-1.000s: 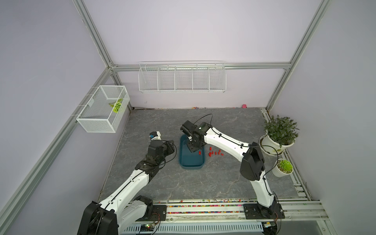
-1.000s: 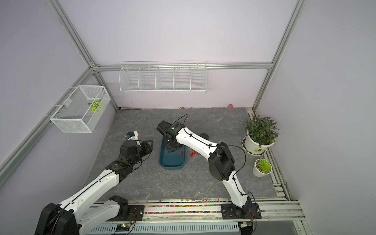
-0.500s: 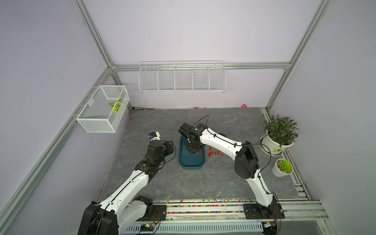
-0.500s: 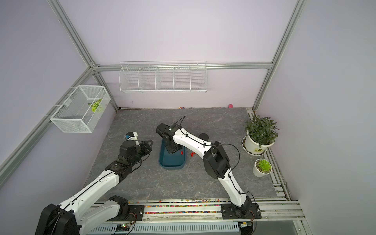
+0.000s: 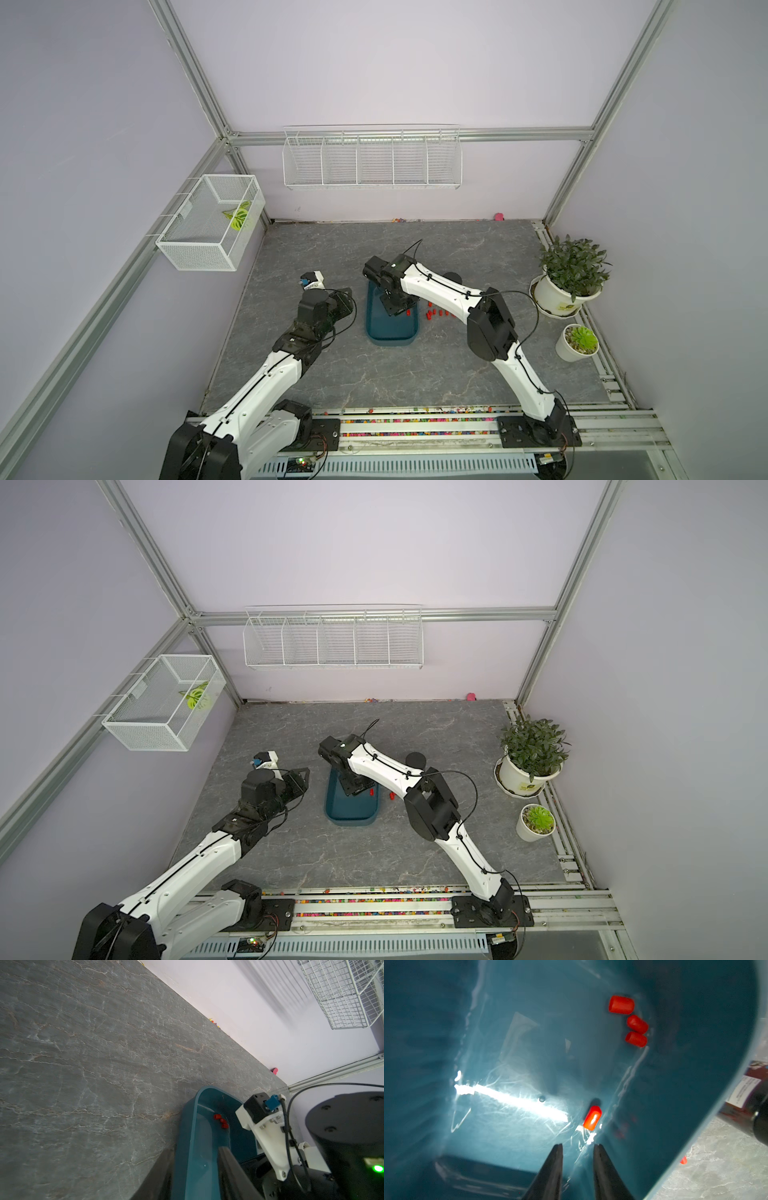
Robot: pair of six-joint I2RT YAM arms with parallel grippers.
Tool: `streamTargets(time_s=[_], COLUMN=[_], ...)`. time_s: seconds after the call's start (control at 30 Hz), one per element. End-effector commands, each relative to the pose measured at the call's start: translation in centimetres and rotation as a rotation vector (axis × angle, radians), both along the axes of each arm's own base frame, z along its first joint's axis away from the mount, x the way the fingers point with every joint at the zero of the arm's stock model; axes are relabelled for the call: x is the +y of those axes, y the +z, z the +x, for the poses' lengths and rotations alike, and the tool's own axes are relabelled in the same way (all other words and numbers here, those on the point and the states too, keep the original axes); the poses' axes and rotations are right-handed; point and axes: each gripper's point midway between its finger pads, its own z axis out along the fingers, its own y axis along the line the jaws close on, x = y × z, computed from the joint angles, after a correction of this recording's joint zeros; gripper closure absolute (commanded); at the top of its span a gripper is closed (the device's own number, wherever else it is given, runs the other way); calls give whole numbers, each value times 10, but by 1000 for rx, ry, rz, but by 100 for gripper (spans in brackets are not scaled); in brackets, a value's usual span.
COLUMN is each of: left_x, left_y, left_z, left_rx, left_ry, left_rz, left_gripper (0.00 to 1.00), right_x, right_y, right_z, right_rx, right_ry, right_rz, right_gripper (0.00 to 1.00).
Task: Take the screw protection sleeves out of the storage box
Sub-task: Pick up the screw protection sleeve from the storage box.
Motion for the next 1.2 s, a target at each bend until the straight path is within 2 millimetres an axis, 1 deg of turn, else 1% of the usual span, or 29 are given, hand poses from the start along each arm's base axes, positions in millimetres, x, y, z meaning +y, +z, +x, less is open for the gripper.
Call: streamTargets(time_s=[0.0,0.53,0.93,1.17], left_x=[0,1,0,0], left_y=[3,1,2,2], left_z=[-1,-1,0,0], left_rx=[-11,-6,-6,-7], left_ry=[-3,-3,-5,-7], left_rz=[-12,-12,-13,-13], left_gripper=[59,59,59,60], right_x=[-13,-13,-20,-19], right_y=[-7,-26,-27,-27], right_z=[-2,1,8,12], right_rx=[6,33,19,11], right_ry=[-49,-110,-117,-114], right_rz=[-31,46,22,17], right_gripper=[70,69,69,69])
